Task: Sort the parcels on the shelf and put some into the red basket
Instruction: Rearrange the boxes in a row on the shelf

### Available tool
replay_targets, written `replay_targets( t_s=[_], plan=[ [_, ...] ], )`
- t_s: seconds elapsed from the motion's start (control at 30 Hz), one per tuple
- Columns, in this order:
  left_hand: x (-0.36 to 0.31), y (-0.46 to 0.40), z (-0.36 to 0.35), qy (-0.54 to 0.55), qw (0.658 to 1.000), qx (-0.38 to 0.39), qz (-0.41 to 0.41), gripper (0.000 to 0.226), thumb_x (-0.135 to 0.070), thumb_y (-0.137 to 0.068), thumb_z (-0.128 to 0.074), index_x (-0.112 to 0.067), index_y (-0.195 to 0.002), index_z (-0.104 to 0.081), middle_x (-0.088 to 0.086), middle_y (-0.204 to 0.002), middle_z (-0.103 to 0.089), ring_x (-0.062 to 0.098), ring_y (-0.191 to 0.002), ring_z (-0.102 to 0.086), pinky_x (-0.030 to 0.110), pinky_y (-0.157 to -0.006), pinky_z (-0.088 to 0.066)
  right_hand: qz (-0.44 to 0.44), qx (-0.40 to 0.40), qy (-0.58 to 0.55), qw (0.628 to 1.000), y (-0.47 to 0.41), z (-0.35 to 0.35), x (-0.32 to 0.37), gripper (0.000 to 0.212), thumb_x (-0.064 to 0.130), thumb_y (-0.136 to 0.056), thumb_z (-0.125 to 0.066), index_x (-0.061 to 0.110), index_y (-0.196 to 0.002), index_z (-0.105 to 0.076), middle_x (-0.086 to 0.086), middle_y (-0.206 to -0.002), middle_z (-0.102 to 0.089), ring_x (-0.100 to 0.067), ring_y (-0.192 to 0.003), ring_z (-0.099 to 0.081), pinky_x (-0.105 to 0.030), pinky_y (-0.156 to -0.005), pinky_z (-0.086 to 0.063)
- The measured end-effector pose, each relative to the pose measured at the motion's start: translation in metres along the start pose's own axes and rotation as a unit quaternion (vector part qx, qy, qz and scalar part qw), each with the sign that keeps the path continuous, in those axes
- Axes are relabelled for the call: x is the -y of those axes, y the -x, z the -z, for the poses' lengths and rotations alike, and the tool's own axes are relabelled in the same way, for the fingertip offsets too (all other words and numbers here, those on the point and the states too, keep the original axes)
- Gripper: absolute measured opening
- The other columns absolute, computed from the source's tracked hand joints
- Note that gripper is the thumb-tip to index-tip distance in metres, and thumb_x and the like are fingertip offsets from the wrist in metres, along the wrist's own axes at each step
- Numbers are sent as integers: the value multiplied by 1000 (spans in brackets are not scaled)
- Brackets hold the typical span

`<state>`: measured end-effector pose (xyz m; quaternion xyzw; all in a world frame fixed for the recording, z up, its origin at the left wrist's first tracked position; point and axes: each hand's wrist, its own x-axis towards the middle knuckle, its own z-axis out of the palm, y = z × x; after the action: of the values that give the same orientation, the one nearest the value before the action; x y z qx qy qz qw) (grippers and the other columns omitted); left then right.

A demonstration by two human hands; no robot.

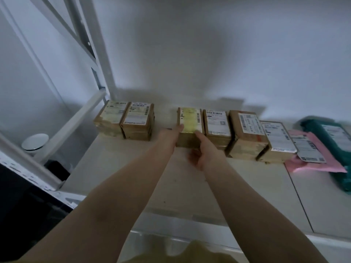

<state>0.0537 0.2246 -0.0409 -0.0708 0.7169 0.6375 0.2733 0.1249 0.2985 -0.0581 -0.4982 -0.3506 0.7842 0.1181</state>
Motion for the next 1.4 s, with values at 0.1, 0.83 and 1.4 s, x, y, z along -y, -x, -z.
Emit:
replay_targets(
  t_s=[0.1,0.83,1.4],
  plan=[
    [10,-14,11,-15,999,40,7,49,-43,-86,-68,-4,-117,-64,11,-102,-64,24,-84,-59,38,-78,-52,3,-19,1,1000,-3,-9,-12,39,42,-81,-77,17,-104,-58,-5,-88,-56,-20,-85,-56,-35,-86,-54],
    [42,-7,56,120,968,39,-217,20,-14,-92,-63,-13,-109,-73,-1,-95,-76,7,-90,-71,15,-77,-51,103,129,-88,982,-5,-21,-50,49,34,-86,-73,20,-131,-60,-4,-122,-70,-18,-114,-64,-29,-79,-54],
    [8,-36,78,-120,935,-113,-314,40,-45,-89,-59,-21,-120,-68,-5,-116,-68,9,-101,-63,27,-87,-50,138,127,-79,979,-12,-43,-32,40,33,-86,-72,23,-124,-63,-2,-121,-69,-19,-116,-63,-35,-100,-51]
  ],
)
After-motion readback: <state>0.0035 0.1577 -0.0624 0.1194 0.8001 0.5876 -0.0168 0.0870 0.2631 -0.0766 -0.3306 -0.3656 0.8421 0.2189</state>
